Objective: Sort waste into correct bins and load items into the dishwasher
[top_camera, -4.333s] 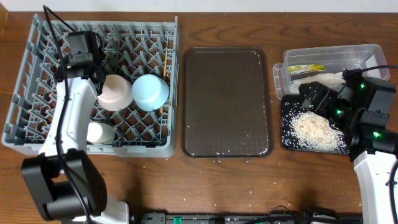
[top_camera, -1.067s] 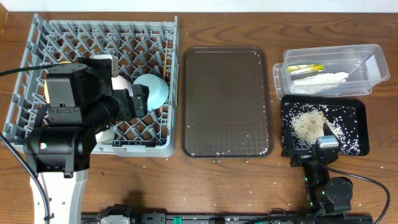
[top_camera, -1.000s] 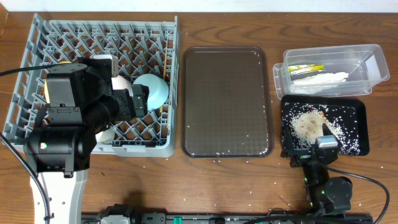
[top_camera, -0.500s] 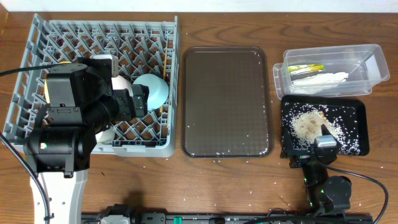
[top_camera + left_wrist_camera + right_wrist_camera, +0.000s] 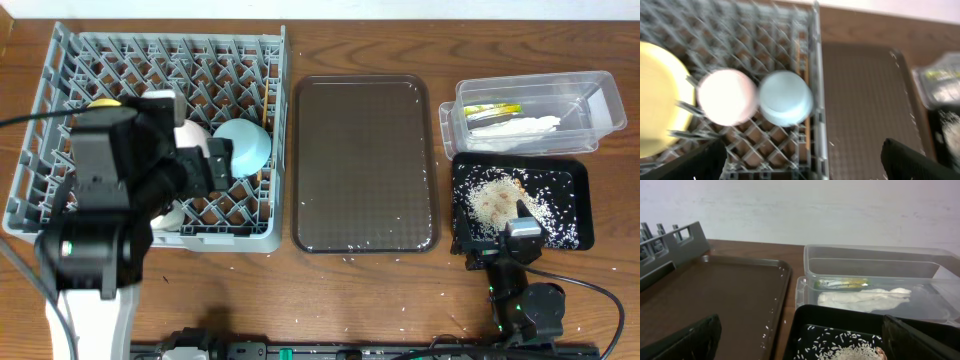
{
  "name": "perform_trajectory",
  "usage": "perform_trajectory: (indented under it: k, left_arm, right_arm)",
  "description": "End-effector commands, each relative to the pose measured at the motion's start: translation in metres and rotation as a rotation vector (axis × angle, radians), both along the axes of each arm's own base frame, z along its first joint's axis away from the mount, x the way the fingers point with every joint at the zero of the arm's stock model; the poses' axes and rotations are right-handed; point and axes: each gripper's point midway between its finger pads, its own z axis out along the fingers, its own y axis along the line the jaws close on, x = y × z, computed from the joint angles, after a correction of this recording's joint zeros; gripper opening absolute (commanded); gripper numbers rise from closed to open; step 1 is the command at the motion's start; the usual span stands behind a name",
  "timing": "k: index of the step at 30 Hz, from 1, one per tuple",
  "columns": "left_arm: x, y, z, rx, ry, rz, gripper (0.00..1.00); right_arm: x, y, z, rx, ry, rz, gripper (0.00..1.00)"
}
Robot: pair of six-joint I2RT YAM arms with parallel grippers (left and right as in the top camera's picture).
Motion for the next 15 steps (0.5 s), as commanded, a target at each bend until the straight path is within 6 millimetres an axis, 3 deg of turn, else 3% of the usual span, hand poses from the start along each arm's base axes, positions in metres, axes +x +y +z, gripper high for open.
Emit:
perform_trajectory:
  k: [1,4,7,11,15]
  left_arm:
    - [-0.014,0.014,0.022,0.053,-0.146,0.062,0.99]
    - [-0.018,0.014,0.034,0.044,-0.289,0.067,0.99]
    - [-0.022,0.016,0.034,0.032,-0.396,0.086,0.99]
    - [-0.028,0.023,0.019,0.008,-0.52,0.144,0.99]
    - [-0.036,0.025,-0.008,0.004,-0.613,0.155,0.99]
  right_arm:
    - [0.0,-0.003,-0.001,-0.015,-0.001,-0.012,0.99]
    - [0.0,-0.003,-0.001,-0.015,-0.001,-0.012,0.99]
    - [0.0,-0.003,-0.001,-0.015,-0.001,-0.012,0.99]
    - [0.0,-0.003,-0.001,-0.015,-0.001,-0.012,0.99]
    - [0.0,-0.003,-0.001,-0.015,-0.001,-0.011,0.99]
